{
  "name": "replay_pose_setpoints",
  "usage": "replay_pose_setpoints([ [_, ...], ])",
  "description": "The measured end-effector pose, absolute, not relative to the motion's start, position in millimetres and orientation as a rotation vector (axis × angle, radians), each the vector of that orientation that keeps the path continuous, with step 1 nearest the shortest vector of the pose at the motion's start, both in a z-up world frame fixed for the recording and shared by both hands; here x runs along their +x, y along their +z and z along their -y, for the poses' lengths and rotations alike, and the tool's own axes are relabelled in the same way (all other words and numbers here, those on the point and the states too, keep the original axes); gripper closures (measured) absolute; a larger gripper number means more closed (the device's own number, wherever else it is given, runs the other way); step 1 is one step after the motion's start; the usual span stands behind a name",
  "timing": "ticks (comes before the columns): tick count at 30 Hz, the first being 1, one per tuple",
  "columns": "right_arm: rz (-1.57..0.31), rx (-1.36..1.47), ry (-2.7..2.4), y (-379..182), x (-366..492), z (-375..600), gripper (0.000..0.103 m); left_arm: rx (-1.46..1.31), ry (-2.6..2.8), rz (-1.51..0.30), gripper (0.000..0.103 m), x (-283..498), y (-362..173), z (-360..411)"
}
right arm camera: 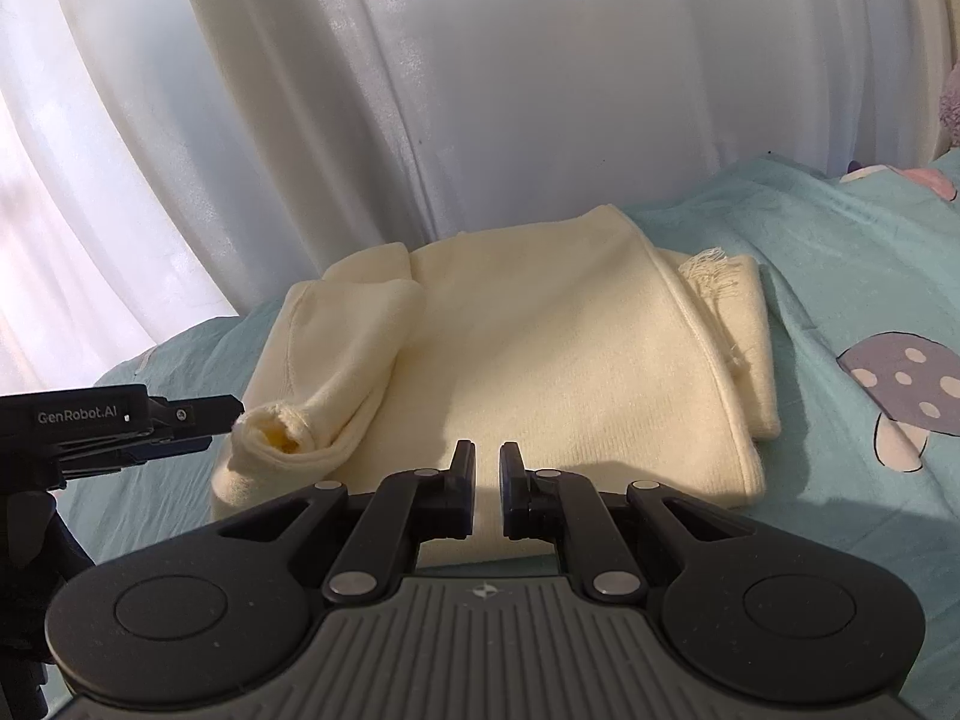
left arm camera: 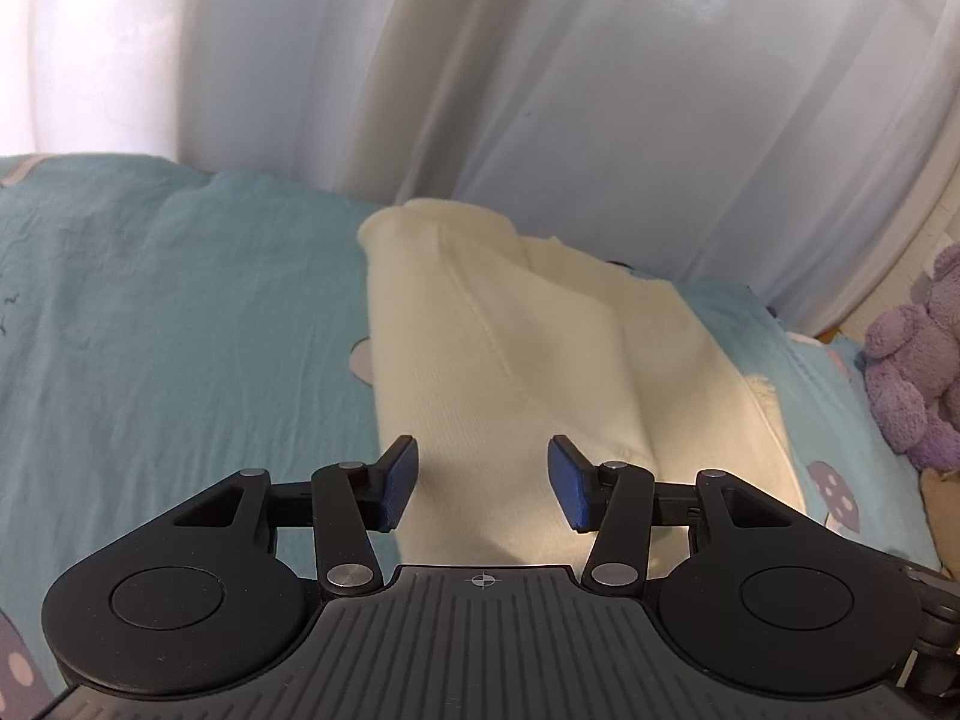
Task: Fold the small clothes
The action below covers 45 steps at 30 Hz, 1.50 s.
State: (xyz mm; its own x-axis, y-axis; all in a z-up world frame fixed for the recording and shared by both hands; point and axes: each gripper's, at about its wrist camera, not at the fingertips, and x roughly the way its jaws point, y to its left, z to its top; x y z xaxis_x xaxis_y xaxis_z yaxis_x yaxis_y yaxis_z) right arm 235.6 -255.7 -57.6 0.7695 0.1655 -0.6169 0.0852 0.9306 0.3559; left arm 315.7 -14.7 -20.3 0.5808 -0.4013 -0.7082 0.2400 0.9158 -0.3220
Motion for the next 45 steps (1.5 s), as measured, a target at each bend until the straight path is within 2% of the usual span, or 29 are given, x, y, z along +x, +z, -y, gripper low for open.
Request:
replay_pose_setpoints([
  [6, -0.743, 0.479, 0.100, -66, 254, 259, 0.094, -0.047, -0.405, -0.802, 0.045, 305, -33, 32],
  [7, -0.749, 0.527, 0.121, -67, 260, 263, 0.087, -0.027, -0.413, -0.796, 0.044, 301, -33, 32],
  [10, -0.776, 0.719, 0.196, -71, 285, 276, 0.054, -0.103, -0.407, -0.827, 0.042, 301, -26, 18],
  [11, -0.782, 0.775, 0.218, -73, 293, 279, 0.052, -0.147, -0.399, -0.835, 0.042, 302, -23, 11],
  [14, -0.819, 0.871, 0.250, -81, 322, 282, 0.052, -0.250, -0.326, -0.829, 0.042, 298, -20, -14],
  [18, -0.871, 0.911, 0.267, -94, 346, 274, 0.052, -0.253, -0.221, -0.873, 0.042, 309, -28, -28],
  [21, -0.886, 0.938, 0.284, -97, 359, 268, 0.058, -0.272, -0.224, -0.903, 0.042, 315, -37, -30],
  [23, -0.899, 0.939, 0.295, -98, 365, 263, 0.071, -0.289, -0.226, -0.899, 0.042, 315, -39, -30],
  [27, -0.941, 0.975, 0.325, -105, 374, 254, 0.076, -0.299, -0.236, -0.901, 0.042, 317, -39, -31],
  [29, -0.942, 0.986, 0.326, -109, 377, 252, 0.085, -0.300, -0.240, -0.904, 0.041, 317, -39, -31],
  [31, -0.934, 0.979, 0.322, -110, 374, 250, 0.088, -0.307, -0.239, -0.908, 0.040, 318, -39, -31],
  [34, -0.911, 0.869, 0.298, -100, 371, 240, 0.089, -0.306, -0.241, -0.909, 0.039, 317, -38, -31],
  [41, -0.781, 0.395, 0.226, -52, 355, 186, 0.091, -0.309, -0.239, -0.910, 0.039, 318, -39, -30],
  [45, -0.727, 0.248, 0.191, -39, 346, 169, 0.091, -0.330, -0.257, -0.915, 0.039, 315, -38, -33],
])
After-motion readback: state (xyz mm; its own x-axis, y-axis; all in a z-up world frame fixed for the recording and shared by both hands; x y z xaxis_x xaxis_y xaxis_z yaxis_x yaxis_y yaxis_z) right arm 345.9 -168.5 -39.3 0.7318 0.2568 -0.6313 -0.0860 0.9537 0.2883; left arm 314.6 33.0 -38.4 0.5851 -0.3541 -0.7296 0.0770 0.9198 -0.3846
